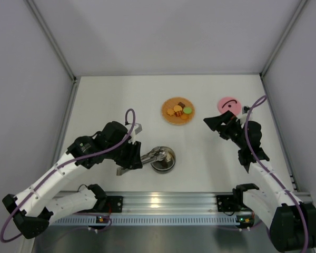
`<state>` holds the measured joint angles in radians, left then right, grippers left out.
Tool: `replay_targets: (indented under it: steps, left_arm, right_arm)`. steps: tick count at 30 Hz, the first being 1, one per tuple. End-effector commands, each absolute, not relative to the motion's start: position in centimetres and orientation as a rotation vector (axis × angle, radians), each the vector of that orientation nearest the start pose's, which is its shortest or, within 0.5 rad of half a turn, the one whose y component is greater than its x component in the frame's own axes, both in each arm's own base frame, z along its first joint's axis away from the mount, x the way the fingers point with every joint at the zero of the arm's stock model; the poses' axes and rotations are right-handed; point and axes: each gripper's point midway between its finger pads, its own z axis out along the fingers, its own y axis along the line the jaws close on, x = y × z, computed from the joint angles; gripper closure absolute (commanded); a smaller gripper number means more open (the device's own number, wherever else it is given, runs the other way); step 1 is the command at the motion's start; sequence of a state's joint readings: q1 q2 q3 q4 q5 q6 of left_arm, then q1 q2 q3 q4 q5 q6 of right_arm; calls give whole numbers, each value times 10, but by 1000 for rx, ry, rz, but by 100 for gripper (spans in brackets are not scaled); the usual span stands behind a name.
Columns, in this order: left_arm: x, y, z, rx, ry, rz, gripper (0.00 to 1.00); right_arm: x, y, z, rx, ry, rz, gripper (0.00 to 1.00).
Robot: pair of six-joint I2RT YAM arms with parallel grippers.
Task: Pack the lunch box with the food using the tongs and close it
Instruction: Place the fake food in the packing box.
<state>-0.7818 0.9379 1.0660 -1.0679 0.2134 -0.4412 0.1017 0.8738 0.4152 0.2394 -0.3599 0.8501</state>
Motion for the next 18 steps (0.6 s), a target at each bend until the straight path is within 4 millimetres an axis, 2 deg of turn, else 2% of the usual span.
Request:
replay_targets:
  steps: [1,2,4,5,7,8,10,11,12,14,15,16,17,18]
  left_arm:
    - [132,-200,228,489,2475,-759,54]
    - [140,-205,240,472,2438,-763,54]
    - [158,-207,245,414,2419,-703,55]
    - [168,-213,258,398,2375,-709,55]
    - [187,-219,256,371,2375,-652,55]
    - [195,-225,265,366,2350,-652,55]
    - [216,-233,257,352,2358,-583,55]
    - [224,-240,265,351,2336,-588,54]
    - [235,-249,258,363,2348,-566,53]
    - [248,-260,266,368,2324,-568,53]
    - [258,-269,254,386,2347,-540,52]
    - [265,-273,252,389,2350,-527,52]
    - [271,-279,258,390,2333,-533,52]
    - [279,-287,245,406,2362,-512,52]
  right_arm:
    - [312,119,217,405,1745,1002,0]
    - [311,120,219,406,1741,1008,1]
    - [312,120,221,414,1735,1019,1]
    - [312,121,223,414,1733,1027,1]
    - [312,122,227,419,1726,1043,1]
    - [312,123,230,418,1721,1049,1]
    - [312,124,236,423,1710,1066,1]
    - [311,124,239,419,1704,1070,1]
    - [311,124,241,414,1700,1070,1]
    - [310,123,241,415,1697,1059,0]
    - [310,121,237,413,1710,1042,0]
    - [310,121,235,411,1714,1034,1]
    - [310,119,234,414,1714,1022,1]
    - [310,118,232,412,1723,1008,1]
